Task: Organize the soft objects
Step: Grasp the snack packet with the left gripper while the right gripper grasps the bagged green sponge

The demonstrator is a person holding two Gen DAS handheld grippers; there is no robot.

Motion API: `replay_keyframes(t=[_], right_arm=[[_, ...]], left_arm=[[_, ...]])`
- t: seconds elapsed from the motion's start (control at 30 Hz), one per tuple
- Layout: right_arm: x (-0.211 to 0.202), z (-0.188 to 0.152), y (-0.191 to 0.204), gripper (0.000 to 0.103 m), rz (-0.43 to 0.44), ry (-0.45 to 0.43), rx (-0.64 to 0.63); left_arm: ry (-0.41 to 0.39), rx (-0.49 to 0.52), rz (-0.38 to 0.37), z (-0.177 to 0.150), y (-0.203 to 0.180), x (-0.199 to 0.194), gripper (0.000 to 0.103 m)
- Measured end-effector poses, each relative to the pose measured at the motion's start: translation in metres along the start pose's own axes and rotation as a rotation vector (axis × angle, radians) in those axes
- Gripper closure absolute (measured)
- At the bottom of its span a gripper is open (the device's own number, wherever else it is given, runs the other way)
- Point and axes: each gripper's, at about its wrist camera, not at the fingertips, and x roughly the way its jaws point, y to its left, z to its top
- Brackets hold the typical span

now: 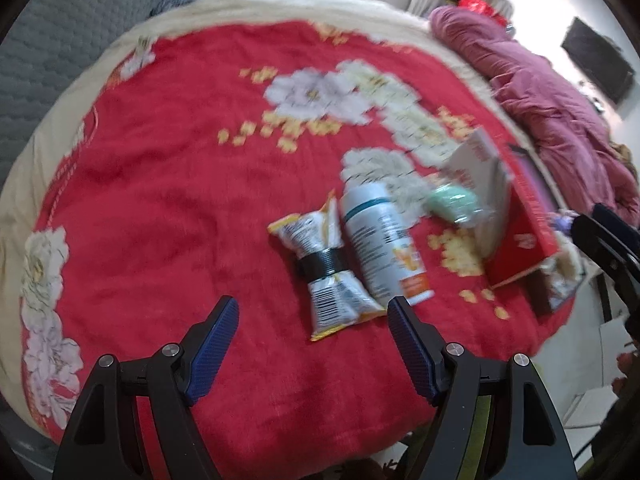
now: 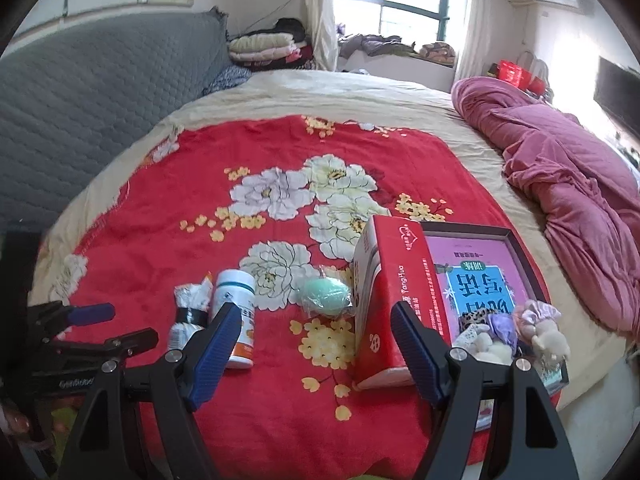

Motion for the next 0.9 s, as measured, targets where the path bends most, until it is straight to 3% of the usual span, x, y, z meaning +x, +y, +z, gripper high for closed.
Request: replay_keyframes(t=[0.3,0.53,0.9], right_arm=[[0.054,0.006,0.014,0.026,-0.048,0.098,-0.219],[0.108,0.013,0.029,0.026,-0.060,0.222,-0.417],[0.169,0.000,0.059,0.027,-0.165,0.380,-0.843]], left_arm=[[0.082,-0.054,0.022,0.016,0.007,0.053,0.025],[0.113,-0.068,0.002,0.026,0.006,0.076,0.025],[0.131,-0.113,-0.045,0.028,0.015,0.091,0.024]])
